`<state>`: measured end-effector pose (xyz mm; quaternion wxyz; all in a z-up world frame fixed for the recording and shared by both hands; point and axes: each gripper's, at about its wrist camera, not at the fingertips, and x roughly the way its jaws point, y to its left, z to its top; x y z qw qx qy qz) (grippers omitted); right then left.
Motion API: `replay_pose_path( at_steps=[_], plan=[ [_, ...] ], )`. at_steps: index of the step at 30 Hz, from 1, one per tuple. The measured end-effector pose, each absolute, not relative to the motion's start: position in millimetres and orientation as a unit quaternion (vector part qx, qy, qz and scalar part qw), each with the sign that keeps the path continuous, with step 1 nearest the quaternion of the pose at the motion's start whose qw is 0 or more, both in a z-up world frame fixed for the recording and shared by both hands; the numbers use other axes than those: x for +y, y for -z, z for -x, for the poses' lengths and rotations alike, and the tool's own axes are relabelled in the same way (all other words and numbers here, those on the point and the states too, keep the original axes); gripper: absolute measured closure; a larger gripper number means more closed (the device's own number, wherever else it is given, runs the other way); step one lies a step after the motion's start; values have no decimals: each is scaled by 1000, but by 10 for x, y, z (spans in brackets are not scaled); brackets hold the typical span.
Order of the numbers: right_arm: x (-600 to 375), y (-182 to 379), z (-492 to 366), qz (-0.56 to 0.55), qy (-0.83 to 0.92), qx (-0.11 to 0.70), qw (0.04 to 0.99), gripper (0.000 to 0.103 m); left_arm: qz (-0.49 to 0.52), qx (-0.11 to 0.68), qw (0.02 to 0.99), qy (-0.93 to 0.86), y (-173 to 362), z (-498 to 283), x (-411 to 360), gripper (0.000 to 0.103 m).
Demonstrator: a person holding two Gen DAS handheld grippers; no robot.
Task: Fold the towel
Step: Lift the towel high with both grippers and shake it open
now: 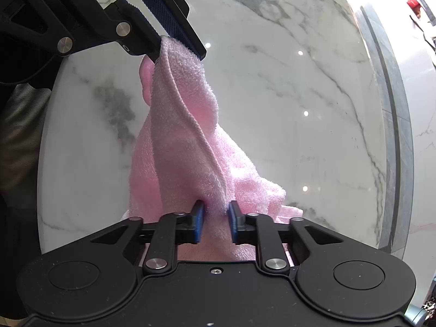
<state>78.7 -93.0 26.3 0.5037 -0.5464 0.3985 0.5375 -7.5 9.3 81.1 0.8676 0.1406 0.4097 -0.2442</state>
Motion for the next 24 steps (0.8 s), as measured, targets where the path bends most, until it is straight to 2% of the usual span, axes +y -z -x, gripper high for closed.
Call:
replay_pose_path(
  at_steps=[10, 14, 17, 24],
  plan=[
    [-1257, -759, -598, 553, -495, 405, 535, 96, -146, 411, 861, 262, -742, 72, -90, 91],
    [-1468, -1047, -545, 553, -470, 406, 556, 97, -162, 407, 854, 279, -634, 121, -260, 76],
    [-1610, -1208, -481, 555, -455, 409, 564, 99, -164, 407, 851, 289, -549, 153, -379, 69],
    [-1858, -1391, -334, 558, -431, 417, 574, 100, -206, 411, 847, 265, -379, 230, -473, 68]
  ],
)
